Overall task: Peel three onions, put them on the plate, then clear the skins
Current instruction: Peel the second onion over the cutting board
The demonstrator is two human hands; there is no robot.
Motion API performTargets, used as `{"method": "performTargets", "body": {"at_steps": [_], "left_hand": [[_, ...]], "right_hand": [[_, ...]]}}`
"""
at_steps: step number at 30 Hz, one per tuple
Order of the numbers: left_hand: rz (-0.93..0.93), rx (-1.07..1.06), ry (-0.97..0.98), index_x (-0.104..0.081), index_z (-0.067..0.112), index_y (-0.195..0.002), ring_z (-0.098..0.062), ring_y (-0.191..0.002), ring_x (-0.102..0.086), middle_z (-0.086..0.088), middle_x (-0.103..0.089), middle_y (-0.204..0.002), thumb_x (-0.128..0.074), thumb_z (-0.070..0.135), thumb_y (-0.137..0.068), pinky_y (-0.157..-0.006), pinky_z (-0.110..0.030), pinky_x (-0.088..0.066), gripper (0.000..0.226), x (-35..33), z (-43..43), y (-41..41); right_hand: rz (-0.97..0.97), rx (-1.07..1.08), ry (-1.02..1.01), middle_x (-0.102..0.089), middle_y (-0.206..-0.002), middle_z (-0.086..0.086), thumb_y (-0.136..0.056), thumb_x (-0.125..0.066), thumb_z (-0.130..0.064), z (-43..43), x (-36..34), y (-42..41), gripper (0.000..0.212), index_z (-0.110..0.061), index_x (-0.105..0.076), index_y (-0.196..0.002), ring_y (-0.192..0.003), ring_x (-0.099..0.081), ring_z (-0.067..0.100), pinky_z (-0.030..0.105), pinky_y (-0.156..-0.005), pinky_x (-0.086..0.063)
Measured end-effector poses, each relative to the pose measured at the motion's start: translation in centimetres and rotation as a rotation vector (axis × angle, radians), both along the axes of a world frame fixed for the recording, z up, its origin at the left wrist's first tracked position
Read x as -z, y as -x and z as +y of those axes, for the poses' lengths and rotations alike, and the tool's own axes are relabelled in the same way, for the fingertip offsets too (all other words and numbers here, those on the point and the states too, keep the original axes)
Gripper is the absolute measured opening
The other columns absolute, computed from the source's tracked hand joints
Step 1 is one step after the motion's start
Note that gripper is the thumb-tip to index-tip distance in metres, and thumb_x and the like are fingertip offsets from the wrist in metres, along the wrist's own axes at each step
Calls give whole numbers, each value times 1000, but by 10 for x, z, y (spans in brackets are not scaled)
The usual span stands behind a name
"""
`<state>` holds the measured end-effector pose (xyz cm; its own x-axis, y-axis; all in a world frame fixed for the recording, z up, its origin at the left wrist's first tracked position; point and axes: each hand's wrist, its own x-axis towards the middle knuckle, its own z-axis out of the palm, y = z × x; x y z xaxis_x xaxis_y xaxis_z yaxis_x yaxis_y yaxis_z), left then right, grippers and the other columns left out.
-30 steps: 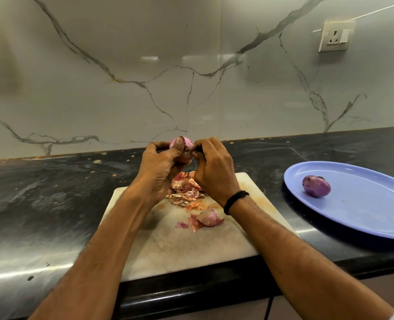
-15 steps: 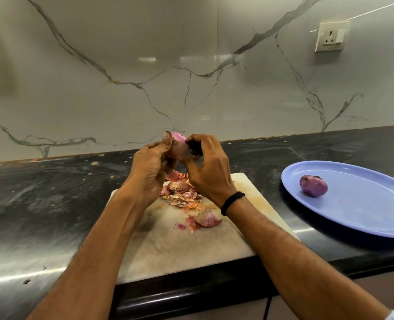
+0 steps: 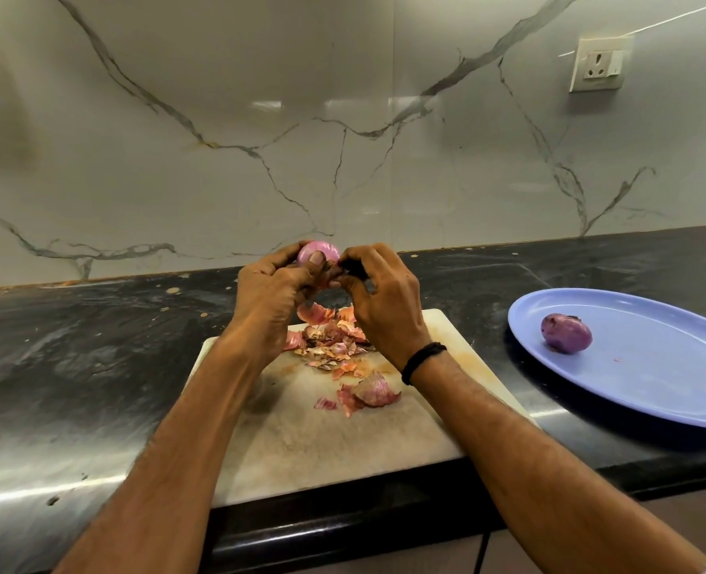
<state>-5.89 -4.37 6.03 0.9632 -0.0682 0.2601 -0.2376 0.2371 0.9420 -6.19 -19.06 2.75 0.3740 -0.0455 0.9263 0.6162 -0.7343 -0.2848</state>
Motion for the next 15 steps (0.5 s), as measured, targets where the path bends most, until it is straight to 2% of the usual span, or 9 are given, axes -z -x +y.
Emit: {"method": "performTargets", "body": {"at_steps": [4,8,12,15], "left_hand": [[-3,0,12,-70,10,-120,-24,-105,-72,-8,-74,-112,-74,24,-68,-85,-28,-60,54,0,-2,0],[10,-14,23,-71,11,-117,-25,-105,-72,-11,-74,-115,-75,24,-69,-85,-31,-61,50,-3,-2,2],[65,-20,82,-72,15,-103,-20,-93,-75,-9,-77,-100,-72,15,-83,-84,-31,-62,20,-4,-3,4],[91,-13,122,-72,12,-103,-17,-84,-74,-11,-77,-96,-68,9,-90,-83,-31,-62,14,-5,-4,7]], "right_hand": [[-18,7,11,-63,-91,10,-83,-72,-1,-2,1,0,12,0,-68,-94,-80,-58,15,3,-76,-42],[-17,10,25,-64,-92,11,-83,-74,-1,-1,3,-2,11,0,-70,-93,-81,-59,17,11,-76,-47],[2,2,29,-64,-91,11,-84,-71,-1,2,2,0,10,-1,-68,-94,-81,-59,18,17,-74,-49],[35,-26,-19,-64,-91,9,-85,-69,0,5,2,2,11,-2,-64,-95,-82,-58,16,19,-73,-50]]}}
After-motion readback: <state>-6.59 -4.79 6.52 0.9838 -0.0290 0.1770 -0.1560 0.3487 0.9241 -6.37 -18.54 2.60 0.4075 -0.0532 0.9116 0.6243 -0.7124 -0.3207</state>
